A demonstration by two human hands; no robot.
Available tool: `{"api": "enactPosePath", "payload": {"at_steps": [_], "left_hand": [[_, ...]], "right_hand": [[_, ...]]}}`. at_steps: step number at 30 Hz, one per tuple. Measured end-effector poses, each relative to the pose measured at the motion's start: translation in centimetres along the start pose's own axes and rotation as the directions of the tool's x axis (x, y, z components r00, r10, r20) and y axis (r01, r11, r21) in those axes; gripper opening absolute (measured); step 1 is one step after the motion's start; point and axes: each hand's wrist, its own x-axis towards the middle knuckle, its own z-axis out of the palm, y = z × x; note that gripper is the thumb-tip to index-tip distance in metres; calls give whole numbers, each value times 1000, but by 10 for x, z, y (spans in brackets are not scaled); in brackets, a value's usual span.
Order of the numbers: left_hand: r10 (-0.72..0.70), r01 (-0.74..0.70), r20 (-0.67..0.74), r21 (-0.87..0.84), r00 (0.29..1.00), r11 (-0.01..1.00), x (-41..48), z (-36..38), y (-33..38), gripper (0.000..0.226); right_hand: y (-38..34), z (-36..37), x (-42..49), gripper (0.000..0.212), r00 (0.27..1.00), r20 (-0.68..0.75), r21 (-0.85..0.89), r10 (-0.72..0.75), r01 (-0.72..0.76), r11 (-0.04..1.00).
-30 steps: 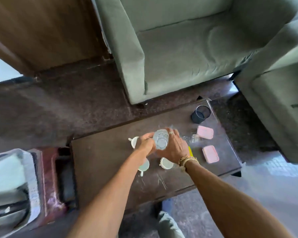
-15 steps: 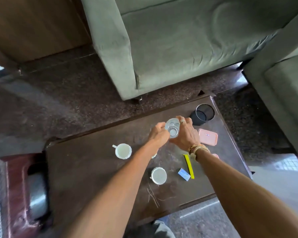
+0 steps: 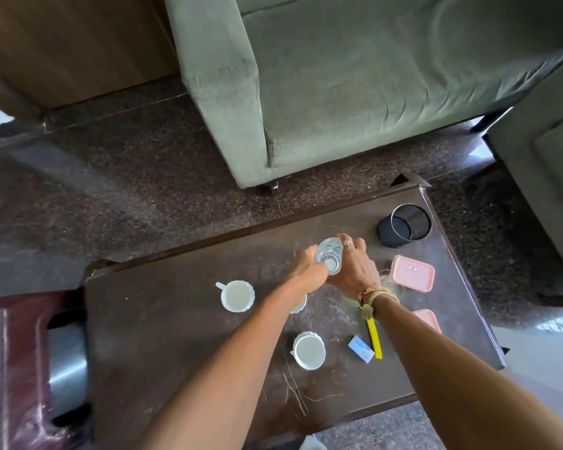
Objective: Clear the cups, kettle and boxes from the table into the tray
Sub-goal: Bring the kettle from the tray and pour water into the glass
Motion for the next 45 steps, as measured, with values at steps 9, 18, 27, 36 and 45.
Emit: {"api": "enactPosePath", "payload": {"at_steps": [9, 18, 27, 36, 45], "left_hand": [[-16, 16, -9, 10, 1000, 1000, 13, 5, -15, 48], [19, 0, -139, 132, 990, 991, -17, -5, -12, 67], [49, -55, -287, -12, 957, 998, -143, -81, -10, 53], [-24, -68, -638, -120, 770, 991, -301, -223, -84, 46], [-253, -221, -959, -277, 130, 935, -424, -330, -264, 20]], "right_hand": [[9, 17, 3, 98, 1000, -20, -17, -12, 12, 1000], [3, 2, -10, 123, 999, 38, 17, 36, -37, 999], [-74, -48, -100, 114, 994, -64, 88, -86, 91, 992], [-257, -13, -212, 100, 905, 25, 80, -426, 422, 903], [-404, 133, -321, 70, 703, 324, 44, -633, 657, 753]]}}
